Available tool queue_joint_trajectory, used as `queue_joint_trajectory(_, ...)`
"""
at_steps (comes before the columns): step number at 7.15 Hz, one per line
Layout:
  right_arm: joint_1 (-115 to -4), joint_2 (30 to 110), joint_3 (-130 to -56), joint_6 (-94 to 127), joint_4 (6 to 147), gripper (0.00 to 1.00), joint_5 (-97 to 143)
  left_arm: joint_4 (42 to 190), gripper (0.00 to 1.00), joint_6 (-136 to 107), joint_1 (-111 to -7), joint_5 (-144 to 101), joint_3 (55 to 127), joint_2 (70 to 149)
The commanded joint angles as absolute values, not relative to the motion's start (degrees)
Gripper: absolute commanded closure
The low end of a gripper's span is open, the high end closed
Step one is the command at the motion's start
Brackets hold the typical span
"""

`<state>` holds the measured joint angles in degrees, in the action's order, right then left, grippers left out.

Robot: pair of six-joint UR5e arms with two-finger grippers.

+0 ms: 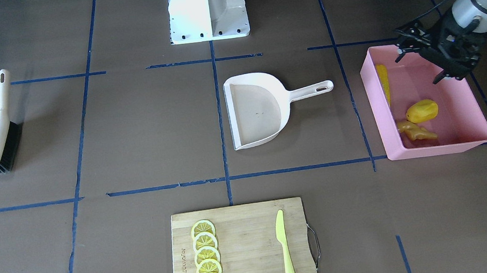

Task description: Sweep and dump trash into bin

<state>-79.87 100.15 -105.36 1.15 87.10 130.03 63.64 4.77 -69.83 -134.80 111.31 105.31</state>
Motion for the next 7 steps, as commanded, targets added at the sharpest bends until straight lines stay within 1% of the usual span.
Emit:
queue_joint_trajectory(1, -81.1, 97.4, -104.6, 0.4, 90.1, 0.00, 130.2, 60.4, 0.00, 4.6, -76.2, -135.2, 106.5, 102.1)
queue_joint_trajectory(2, -81.1, 95.2, -103.0, -0.5, 90.0, 0.00, 130.1, 60.9, 0.00, 5.4, -80.5, -135.2, 102.9, 101.3)
queue_joint_trajectory(3, -81.2, 94.4, -101.7, -0.2, 90.0, 0.00, 130.3, 61.3, 0.00, 11.6, -82.9, -135.2, 98.7, 100.0)
queue_joint_trajectory(4, -82.3, 94.4, -100.9, 0.4, 90.1, 0.00, 130.5, 61.3, 0.00, 12.9, -84.2, -135.2, 94.8, 100.0)
queue_joint_trajectory(5, -84.4, 94.7, -100.8, 0.6, 90.1, 0.00, 132.9, 61.3, 0.00, 12.8, -85.4, -135.2, 94.1, 99.1)
queue_joint_trajectory(7, -87.1, 95.1, -99.5, 2.0, 90.1, 0.00, 138.9, 62.5, 0.00, 13.2, -88.2, -135.2, 94.7, 93.7)
